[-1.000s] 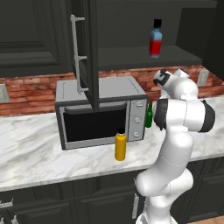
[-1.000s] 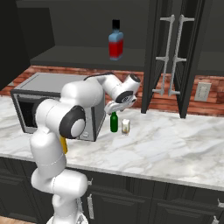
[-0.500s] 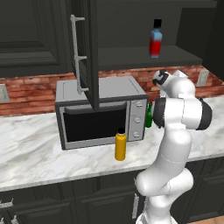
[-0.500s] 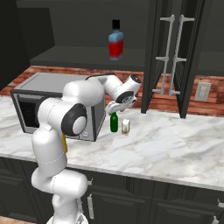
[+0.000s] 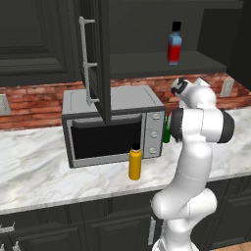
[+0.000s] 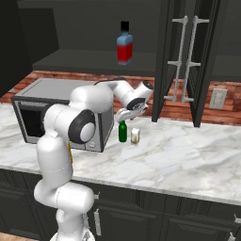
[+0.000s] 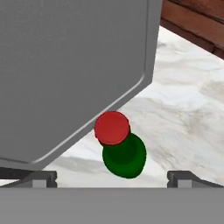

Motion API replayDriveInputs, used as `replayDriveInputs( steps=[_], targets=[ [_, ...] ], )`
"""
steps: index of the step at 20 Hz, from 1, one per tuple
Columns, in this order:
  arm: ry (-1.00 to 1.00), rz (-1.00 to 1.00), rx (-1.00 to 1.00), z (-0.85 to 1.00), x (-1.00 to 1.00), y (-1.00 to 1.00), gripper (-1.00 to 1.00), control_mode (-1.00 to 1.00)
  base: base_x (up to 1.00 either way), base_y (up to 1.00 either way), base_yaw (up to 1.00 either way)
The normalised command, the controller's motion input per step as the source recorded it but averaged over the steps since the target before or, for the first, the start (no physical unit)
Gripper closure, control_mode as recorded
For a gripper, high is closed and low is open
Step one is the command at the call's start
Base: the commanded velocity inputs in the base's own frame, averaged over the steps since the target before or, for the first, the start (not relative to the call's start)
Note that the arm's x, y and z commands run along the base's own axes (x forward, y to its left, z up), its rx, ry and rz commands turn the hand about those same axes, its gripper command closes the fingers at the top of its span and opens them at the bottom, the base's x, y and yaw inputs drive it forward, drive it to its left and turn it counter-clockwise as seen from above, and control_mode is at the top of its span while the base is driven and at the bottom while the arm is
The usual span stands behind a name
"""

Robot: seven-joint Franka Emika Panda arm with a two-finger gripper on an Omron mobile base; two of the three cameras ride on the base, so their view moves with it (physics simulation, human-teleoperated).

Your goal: Sort all alcoholic drinks to one cabinet, and non-alcoholic drinks to the other.

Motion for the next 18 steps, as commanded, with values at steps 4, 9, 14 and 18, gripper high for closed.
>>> replayDriveInputs(
  steps=[4,9,14,18],
  targets=[
    [0.01,0.01,0.01,-0.04,0.09,-0.04,-1.00,-1.00,0.00,0.00,0.00],
    [0.00,0.02,0.00,-0.11,0.01,0.00,-1.00,-1.00,0.00,0.00,0.00],
    [0.00,0.01,0.00,-0.10,0.01,0.00,-1.00,-1.00,0.00,0.00,0.00],
    [0.00,0.00,0.01,0.00,0.05,0.00,-1.00,-1.00,0.00,0.00,0.00]
  ],
)
